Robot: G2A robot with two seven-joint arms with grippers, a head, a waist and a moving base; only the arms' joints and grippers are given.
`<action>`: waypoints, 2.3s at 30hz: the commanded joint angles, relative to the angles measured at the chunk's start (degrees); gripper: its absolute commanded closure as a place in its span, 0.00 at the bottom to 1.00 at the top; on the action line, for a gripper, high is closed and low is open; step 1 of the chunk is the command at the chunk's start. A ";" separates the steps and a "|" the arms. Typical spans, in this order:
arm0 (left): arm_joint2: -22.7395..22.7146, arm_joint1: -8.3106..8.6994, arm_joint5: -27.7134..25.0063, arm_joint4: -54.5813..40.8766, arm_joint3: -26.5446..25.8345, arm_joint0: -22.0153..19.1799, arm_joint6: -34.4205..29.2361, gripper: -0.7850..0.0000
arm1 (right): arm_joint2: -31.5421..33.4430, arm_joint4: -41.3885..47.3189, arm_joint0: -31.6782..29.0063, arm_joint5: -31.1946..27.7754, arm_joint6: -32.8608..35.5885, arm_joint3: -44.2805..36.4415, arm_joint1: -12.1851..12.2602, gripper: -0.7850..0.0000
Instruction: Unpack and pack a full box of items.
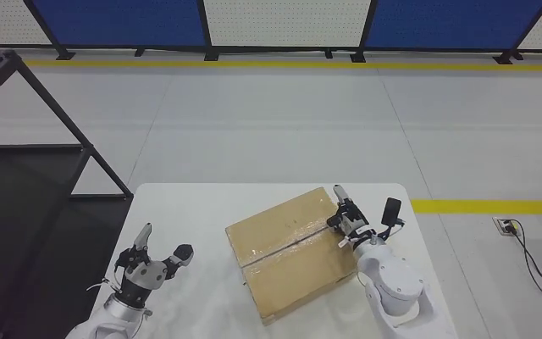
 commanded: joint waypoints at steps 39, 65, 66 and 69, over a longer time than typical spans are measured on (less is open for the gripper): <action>-1.20 -0.15 -1.14 -0.44 -0.83 2.01 -0.75 0.00 | 2.78 1.71 -3.11 -5.69 -2.55 -4.76 -0.58 0.00; -2.83 -0.26 -3.93 -6.11 -1.04 2.06 -7.43 0.00 | 4.18 5.15 -9.88 -16.52 -1.64 -12.60 -0.59 0.00; -2.83 -0.26 -3.93 -6.11 -1.04 2.06 -7.43 0.00 | 4.18 5.15 -9.88 -16.52 -1.64 -12.60 -0.59 0.00; -2.83 -0.26 -3.93 -6.11 -1.04 2.06 -7.43 0.00 | 4.18 5.15 -9.88 -16.52 -1.64 -12.60 -0.59 0.00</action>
